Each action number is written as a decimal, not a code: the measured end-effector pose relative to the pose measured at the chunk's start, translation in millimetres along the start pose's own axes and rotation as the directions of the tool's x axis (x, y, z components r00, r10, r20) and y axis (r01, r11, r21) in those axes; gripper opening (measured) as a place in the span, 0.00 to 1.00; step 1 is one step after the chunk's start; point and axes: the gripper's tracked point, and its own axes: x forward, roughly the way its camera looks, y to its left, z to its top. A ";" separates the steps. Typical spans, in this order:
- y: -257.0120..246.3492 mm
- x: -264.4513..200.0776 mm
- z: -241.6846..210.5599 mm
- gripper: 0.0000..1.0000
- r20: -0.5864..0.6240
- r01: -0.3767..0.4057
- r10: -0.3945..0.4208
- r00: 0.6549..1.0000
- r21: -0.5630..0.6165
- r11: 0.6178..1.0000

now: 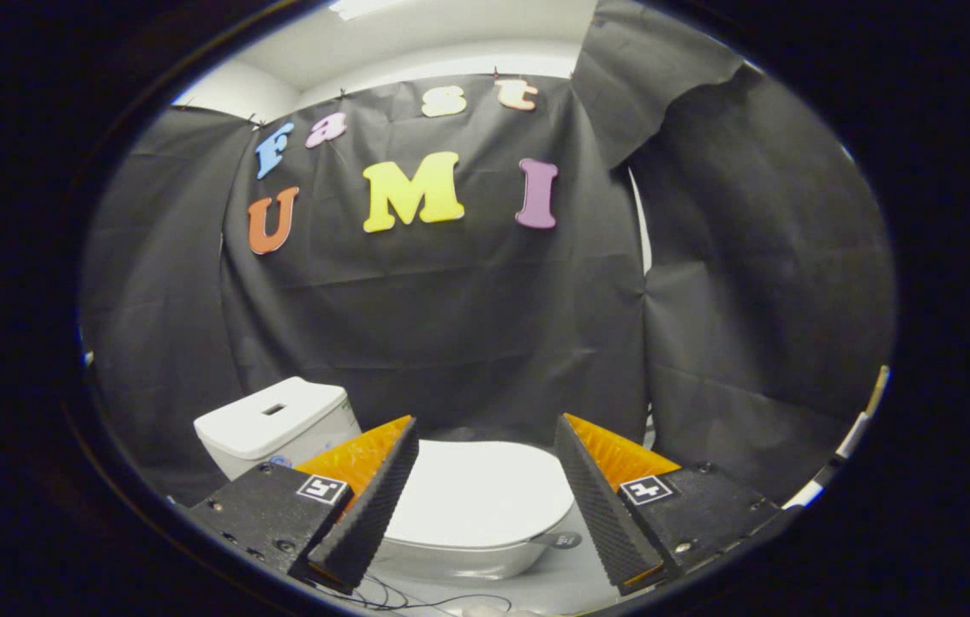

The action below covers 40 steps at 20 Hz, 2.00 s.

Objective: Open the toilet lid.

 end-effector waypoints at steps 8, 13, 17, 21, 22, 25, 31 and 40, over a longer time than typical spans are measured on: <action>-66.0 67.0 -64.0 1.00 -0.201 0.005 0.056 0.978 0.288 0.958; -100.6 95.7 -116.4 1.00 -0.309 0.054 0.073 0.948 0.384 0.922; -125.4 108.1 -157.2 1.00 -0.372 0.101 0.114 0.921 0.511 0.854; -141.2 115.6 -183.4 0.99 -0.396 0.137 0.135 0.908 0.586 0.798; -143.1 115.6 -190.1 0.99 -0.407 0.149 0.134 0.903 0.592 0.792; -151.1 117.8 -208.9 0.99 -0.432 0.171 0.138 0.891 0.603 0.779; -150.5 114.1 -244.2 0.96 -0.470 0.181 0.194 0.861 0.641 0.746; -124.9 116.4 -264.1 0.63 -0.445 0.150 0.321 0.836 0.748 0.647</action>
